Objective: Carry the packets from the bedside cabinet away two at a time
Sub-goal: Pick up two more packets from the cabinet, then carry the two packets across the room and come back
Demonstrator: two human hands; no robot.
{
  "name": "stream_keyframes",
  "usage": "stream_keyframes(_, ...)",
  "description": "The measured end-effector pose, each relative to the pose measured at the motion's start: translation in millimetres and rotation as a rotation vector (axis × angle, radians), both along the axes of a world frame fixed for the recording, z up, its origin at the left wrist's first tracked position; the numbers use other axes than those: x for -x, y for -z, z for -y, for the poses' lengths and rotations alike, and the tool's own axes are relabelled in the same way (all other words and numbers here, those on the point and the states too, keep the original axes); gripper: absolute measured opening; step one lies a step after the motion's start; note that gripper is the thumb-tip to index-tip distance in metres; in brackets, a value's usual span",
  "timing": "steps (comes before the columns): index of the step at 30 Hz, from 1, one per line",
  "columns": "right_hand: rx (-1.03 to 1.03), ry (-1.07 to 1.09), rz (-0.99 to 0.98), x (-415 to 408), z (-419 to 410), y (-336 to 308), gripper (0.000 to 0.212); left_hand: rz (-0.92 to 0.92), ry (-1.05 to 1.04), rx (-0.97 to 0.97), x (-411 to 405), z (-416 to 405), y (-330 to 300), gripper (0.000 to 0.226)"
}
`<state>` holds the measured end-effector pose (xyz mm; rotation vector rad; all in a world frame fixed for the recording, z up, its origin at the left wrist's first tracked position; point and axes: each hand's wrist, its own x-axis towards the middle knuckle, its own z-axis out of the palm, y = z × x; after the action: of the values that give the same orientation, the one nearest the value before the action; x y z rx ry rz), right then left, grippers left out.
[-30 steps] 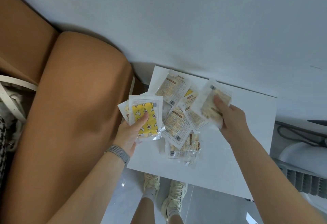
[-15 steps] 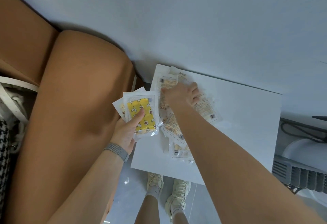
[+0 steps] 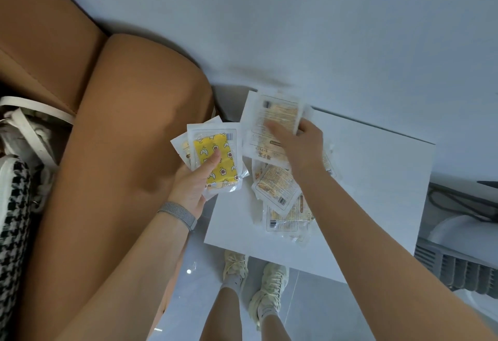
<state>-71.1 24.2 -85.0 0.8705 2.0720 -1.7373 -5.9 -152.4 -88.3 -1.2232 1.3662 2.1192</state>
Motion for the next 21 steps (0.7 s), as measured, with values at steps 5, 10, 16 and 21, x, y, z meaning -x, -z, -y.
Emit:
stream_keyframes(5, 0.389, 0.143, 0.095, -34.8, -36.5, -58.3, 0.023, -0.01, -0.013, 0.01, -12.4, 3.0, -45.5, 0.022)
stream_keyframes(10, 0.432, 0.016, 0.089, -76.6, -57.4, -122.5, 0.02, -0.052, -0.023, 0.038, -44.9, 1.6, -112.8, 0.019)
stream_keyframes(16, 0.308, -0.222, 0.0, -127.7, -61.5, -210.7, 0.022, -0.146, -0.015, 0.087, -119.4, -18.1, -194.5, 0.027)
stream_keyframes(21, 0.231, -0.412, -0.067, -181.6, -70.5, -284.0, 0.025, -0.21, -0.114, 0.102, -201.8, -40.7, -264.2, 0.034)
